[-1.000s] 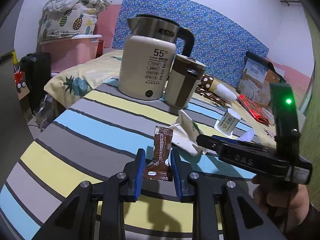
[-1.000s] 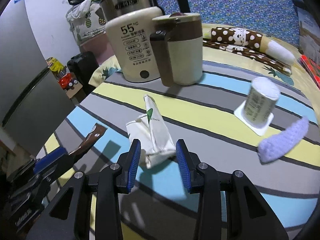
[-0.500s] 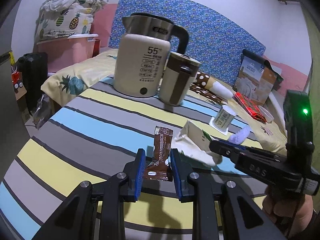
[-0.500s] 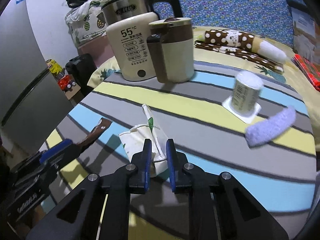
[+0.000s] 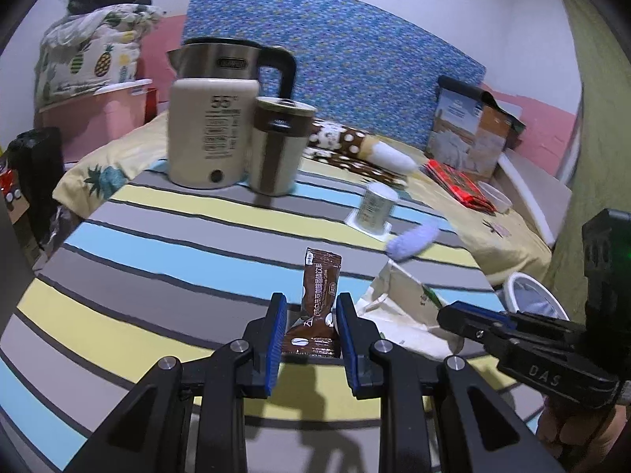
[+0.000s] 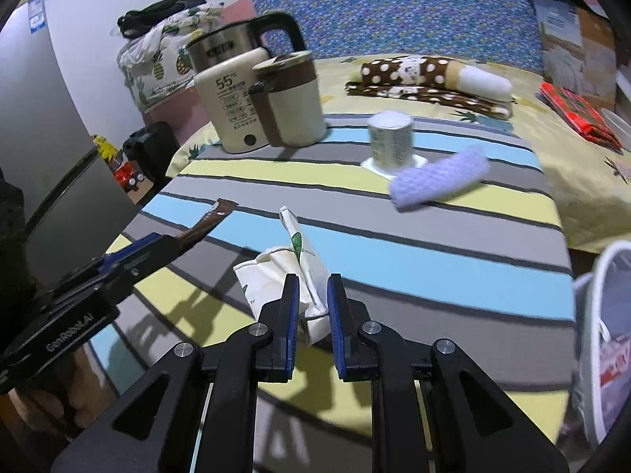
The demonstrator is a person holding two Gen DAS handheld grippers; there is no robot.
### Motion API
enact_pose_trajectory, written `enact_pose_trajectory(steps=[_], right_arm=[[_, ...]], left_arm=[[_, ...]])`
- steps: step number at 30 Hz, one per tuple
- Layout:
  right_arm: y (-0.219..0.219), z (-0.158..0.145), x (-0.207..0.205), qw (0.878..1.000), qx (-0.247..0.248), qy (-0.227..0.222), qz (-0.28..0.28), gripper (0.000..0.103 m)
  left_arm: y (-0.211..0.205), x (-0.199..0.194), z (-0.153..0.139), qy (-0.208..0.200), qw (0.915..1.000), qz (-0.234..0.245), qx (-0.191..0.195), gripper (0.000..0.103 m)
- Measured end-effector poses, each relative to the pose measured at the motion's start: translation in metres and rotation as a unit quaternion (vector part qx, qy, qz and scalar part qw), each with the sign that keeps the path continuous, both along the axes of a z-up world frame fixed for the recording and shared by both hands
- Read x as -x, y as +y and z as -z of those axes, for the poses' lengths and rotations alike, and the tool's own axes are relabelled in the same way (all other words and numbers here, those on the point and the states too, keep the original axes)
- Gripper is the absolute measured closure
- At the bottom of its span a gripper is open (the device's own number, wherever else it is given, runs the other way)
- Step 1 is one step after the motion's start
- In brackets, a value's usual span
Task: Collect trash
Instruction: 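Grasp the white tissue with the right tool while the left tool holds the wrapper, then carry the wrapper and tissue over the bin and open both tools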
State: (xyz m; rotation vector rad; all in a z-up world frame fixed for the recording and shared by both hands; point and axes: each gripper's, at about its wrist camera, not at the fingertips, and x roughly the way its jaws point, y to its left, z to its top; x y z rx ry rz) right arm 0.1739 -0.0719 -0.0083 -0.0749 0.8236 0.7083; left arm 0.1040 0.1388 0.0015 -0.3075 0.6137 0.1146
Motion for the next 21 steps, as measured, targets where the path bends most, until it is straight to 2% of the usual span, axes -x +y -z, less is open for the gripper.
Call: enact_pose_trajectory(steps=[7,21], right_arm=[[-0.036,-0.005,0.013,1.0,-0.018,-0.006,0.023,0.087],[-0.1,-0.014,0.025,0.996,-0.039,-0.014,0.074,0.087]], left_arm=[[-0.039,0.005,0.001,0.017,0.9995,0.028,-0.004,0.077],[-0.11,-0.002,-0.013,0.02,0.9952,0.093,-0.021,0.077]])
